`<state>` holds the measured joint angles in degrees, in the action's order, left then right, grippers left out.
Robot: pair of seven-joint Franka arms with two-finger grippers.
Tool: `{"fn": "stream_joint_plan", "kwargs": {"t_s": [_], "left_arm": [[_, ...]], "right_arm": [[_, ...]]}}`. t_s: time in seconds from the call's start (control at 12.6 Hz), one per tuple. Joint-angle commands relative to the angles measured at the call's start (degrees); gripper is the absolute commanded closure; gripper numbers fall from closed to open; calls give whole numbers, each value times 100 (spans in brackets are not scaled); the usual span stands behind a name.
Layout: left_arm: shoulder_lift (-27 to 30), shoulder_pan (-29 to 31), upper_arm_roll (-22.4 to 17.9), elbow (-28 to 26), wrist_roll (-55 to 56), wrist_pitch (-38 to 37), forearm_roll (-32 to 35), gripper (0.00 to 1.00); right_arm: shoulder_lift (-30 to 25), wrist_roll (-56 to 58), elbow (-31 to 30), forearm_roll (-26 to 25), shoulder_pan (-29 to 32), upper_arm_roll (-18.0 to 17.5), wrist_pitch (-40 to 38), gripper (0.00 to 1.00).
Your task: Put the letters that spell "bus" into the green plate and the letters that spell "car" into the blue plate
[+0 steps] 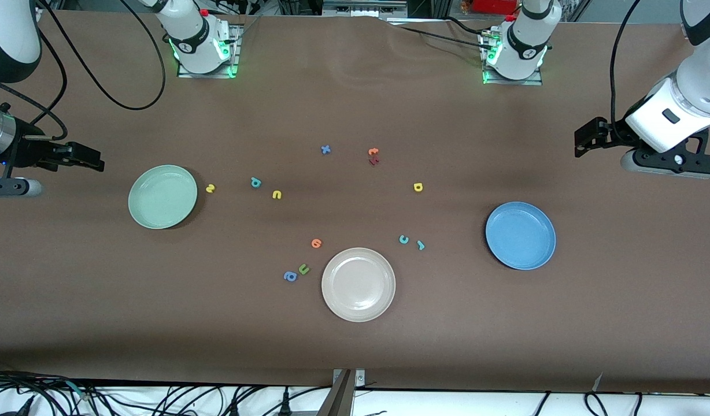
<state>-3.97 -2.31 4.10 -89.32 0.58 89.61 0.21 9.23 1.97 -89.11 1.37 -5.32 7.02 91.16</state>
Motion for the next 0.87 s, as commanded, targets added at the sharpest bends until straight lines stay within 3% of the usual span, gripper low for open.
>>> {"fn": "stream_joint_plan", "kwargs": {"t_s": [0.0,0.79], "left_arm": [[-42,38,30,152,-146,-145,32,0],[-42,38,30,152,-137,-163,32,0]], "right_arm": [[-79,-83,-98,-5,57,-78,69,0],[-88,-92,-98,-14,57,-78,-89,0]]}}
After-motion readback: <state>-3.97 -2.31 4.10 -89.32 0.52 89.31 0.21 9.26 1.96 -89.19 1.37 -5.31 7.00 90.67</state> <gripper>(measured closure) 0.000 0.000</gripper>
